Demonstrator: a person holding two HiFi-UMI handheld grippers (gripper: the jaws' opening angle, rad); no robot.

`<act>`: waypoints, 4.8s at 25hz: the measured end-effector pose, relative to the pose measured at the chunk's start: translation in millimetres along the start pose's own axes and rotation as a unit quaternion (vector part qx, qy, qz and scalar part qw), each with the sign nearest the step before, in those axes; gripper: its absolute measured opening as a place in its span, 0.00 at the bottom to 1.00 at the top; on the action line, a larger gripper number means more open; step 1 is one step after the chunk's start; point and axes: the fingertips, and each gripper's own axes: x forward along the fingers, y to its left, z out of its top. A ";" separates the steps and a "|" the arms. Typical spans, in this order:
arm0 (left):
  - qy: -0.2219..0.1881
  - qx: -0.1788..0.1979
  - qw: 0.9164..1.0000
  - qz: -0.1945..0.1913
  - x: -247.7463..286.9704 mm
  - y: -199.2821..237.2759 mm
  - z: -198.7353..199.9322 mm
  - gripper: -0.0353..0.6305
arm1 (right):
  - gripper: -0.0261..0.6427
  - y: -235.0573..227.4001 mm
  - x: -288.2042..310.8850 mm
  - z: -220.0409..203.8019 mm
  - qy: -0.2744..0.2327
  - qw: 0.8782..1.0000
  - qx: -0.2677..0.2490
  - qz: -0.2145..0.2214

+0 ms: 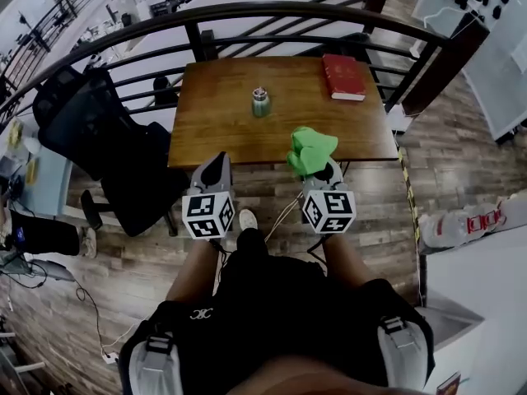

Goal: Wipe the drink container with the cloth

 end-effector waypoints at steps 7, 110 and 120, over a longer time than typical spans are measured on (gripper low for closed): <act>-0.009 0.003 1.000 -0.014 78.3 45.4 33.3 0.13 | 0.11 -10.1 91.2 18.5 -0.002 1.000 -0.009 -0.011; 0.214 0.089 0.957 -0.172 413.1 35.0 -159.9 0.55 | 0.11 -164.2 313.2 -50.1 0.140 0.990 -0.012 0.026; 0.188 0.068 0.968 -0.154 401.1 47.3 -160.0 0.55 | 0.11 -101.6 336.2 -83.8 0.201 0.967 -0.006 0.158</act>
